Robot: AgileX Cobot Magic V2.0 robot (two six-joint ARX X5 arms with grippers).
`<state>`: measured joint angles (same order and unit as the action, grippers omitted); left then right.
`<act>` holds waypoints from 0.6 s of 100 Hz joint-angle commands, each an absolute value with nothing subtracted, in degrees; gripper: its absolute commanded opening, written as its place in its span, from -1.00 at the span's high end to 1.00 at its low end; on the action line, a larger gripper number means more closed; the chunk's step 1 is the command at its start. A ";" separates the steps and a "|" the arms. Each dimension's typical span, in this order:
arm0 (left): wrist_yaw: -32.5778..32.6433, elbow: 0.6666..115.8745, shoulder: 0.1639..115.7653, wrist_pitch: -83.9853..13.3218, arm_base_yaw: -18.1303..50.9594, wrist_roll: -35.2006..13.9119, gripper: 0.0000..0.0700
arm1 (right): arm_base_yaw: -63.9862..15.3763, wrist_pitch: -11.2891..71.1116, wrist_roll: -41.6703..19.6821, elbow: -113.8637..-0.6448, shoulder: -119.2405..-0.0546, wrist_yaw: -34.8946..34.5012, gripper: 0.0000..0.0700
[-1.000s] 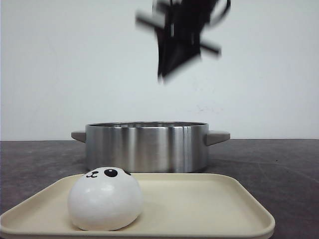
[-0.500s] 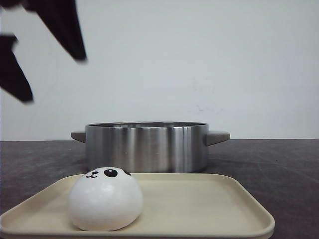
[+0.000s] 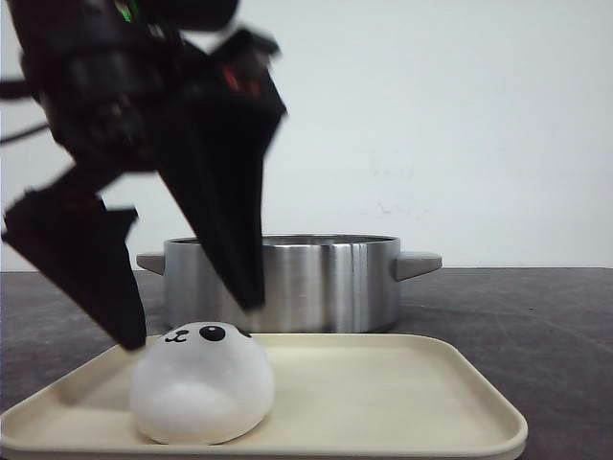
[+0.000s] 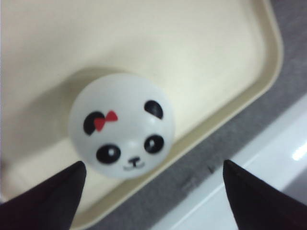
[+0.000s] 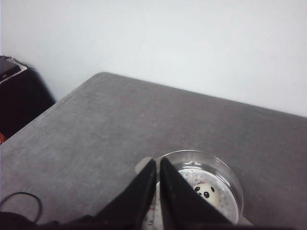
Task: Steam buns
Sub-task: 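Lower the left gripper and grasp the last panda bun on the tray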
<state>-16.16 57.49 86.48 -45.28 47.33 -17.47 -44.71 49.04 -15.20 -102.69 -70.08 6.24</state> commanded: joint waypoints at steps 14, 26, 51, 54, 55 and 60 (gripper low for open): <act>-15.31 58.22 90.80 -43.42 48.03 -16.97 -0.59 | -45.63 48.47 -15.88 -103.66 -70.70 6.46 0.98; -12.27 58.22 91.11 -43.40 48.03 -16.97 -0.58 | -45.63 48.47 -15.86 -103.66 -70.70 6.46 0.98; -8.56 58.22 91.11 -42.94 48.03 -16.97 -0.35 | -45.63 48.47 -15.86 -103.66 -70.70 6.46 0.98; -8.58 58.22 91.11 -42.72 48.07 -16.97 -0.36 | -45.63 48.49 -15.86 -103.66 -70.70 6.46 0.98; -8.58 58.22 91.11 -42.65 48.10 -16.97 -0.36 | -45.63 48.49 -15.86 -103.66 -70.70 6.46 0.98; -8.56 58.22 91.11 -42.33 48.14 -16.97 -0.36 | -45.63 48.47 -15.86 -103.66 -70.70 6.46 0.98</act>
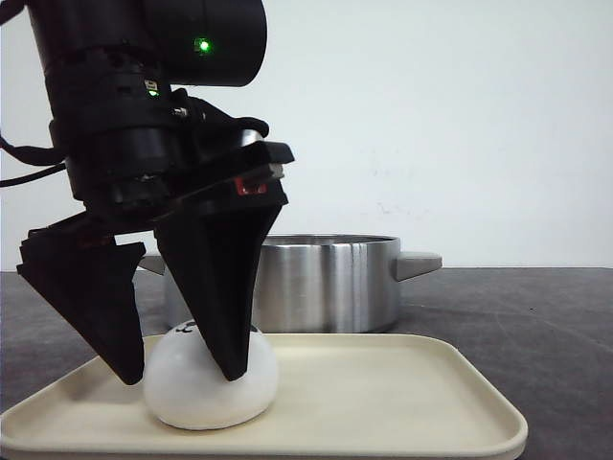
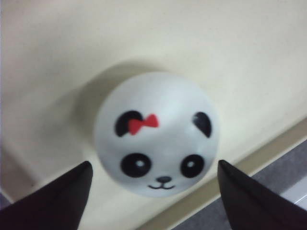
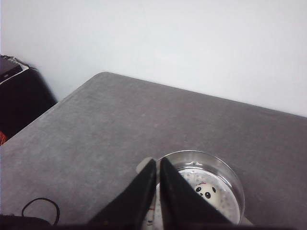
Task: Steam buns
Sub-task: 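Lower the left gripper and grasp the last panda bun on the tray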
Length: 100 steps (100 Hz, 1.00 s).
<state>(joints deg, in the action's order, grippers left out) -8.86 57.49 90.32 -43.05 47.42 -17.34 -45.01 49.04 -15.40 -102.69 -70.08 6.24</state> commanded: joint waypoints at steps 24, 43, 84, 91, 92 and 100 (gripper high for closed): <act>-8.49 58.22 91.11 -40.66 48.14 -14.74 -0.40 | -45.63 48.49 -15.86 -103.66 -70.70 6.46 0.98; -5.93 58.22 91.11 -39.33 48.14 -14.13 -0.61 | -45.63 48.51 -15.86 -103.66 -70.70 6.44 0.98; -5.96 58.22 91.92 -38.09 48.14 -12.40 -0.52 | -45.63 48.51 -15.92 -103.66 -70.70 6.46 0.98; -5.98 58.22 92.58 -38.35 48.14 -12.19 -0.27 | -45.63 48.51 -16.03 -103.63 -70.72 6.46 0.98; -5.98 58.22 92.71 -38.41 48.14 -12.19 -0.23 | -45.63 48.51 -16.08 -103.63 -70.72 6.46 0.98; -5.98 58.22 93.84 -39.33 48.14 -12.03 -0.09 | -45.63 48.49 -16.10 -103.63 -70.72 6.46 0.98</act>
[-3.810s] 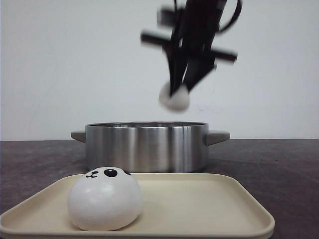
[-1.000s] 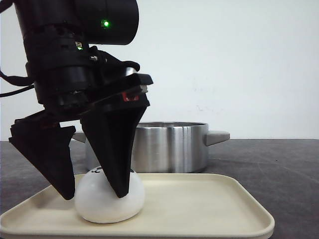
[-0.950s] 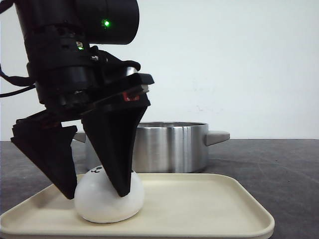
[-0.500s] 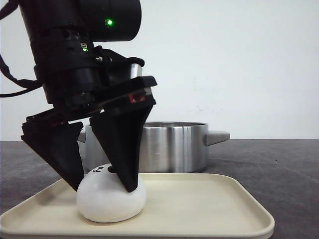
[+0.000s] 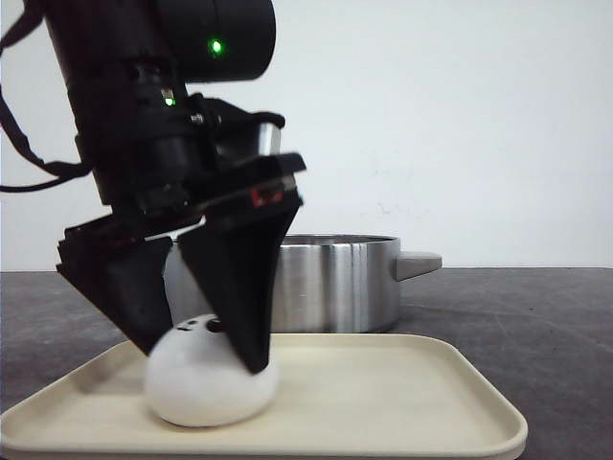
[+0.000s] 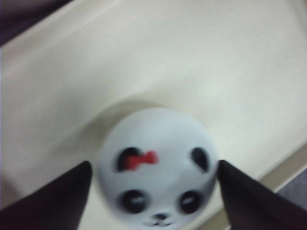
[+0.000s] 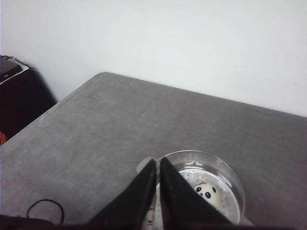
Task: Steam buns
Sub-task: 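Lower the left gripper and grasp the last panda bun on the tray, then carry the bun with the left gripper into the pot and release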
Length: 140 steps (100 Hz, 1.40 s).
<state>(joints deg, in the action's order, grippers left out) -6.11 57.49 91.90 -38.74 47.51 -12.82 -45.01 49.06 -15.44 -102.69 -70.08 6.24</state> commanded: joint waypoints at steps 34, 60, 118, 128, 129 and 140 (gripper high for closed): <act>-5.98 58.83 95.37 -42.78 48.23 -7.94 0.97 | -45.63 48.51 -16.53 -103.61 -70.72 6.46 0.98; -9.02 67.51 86.98 -47.35 48.77 -8.10 0.97 | -45.63 48.49 -16.51 -103.61 -70.72 6.44 0.98; -0.73 79.61 90.50 -35.53 39.44 -16.29 0.97 | -45.63 48.49 -16.51 -103.61 -70.72 6.46 0.98; -0.12 79.61 94.28 -35.05 37.06 -16.67 0.97 | -45.63 48.51 -16.51 -103.59 -70.72 6.46 0.98; -0.12 79.61 94.65 -35.03 36.88 -16.82 0.97 | -45.63 48.51 -16.51 -103.59 -70.72 6.46 0.98; -0.14 79.61 98.35 -34.65 35.05 -17.82 0.97 | -45.63 48.66 -16.51 -103.59 -70.72 6.48 0.98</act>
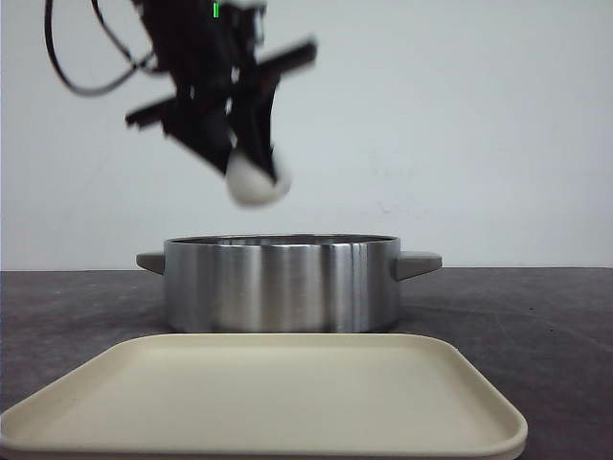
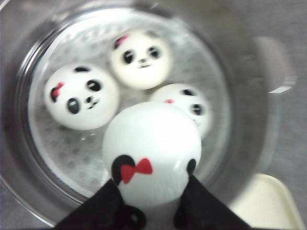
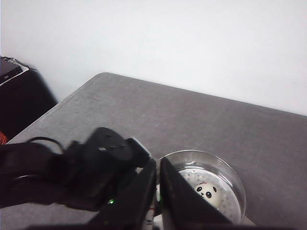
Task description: Steam buns
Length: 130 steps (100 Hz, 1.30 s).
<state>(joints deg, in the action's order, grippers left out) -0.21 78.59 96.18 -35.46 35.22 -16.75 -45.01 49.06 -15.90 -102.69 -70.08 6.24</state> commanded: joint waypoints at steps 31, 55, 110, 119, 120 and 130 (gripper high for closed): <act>-0.43 79.61 104.38 -33.80 33.36 -17.58 0.39 | -45.63 50.48 -16.49 -103.59 -70.76 6.57 0.98; -0.95 80.95 104.44 -34.79 33.39 -17.63 -0.70 | -45.63 51.62 -16.49 -103.57 -70.76 7.86 0.98; 3.27 90.06 88.18 -40.75 33.39 -16.32 0.80 | -45.63 56.40 -13.80 -97.93 -71.57 18.17 0.98; 5.50 89.36 81.52 -40.62 33.39 -14.66 0.99 | -45.63 51.13 -13.80 -92.53 -69.98 18.04 0.98; 5.78 89.27 80.79 -40.60 33.39 -14.44 0.99 | -45.63 49.98 -13.82 -91.44 -69.65 18.04 0.98; 7.81 88.23 73.58 -40.86 33.39 -12.82 0.99 | -45.65 41.47 -13.82 -83.02 -66.89 17.63 0.98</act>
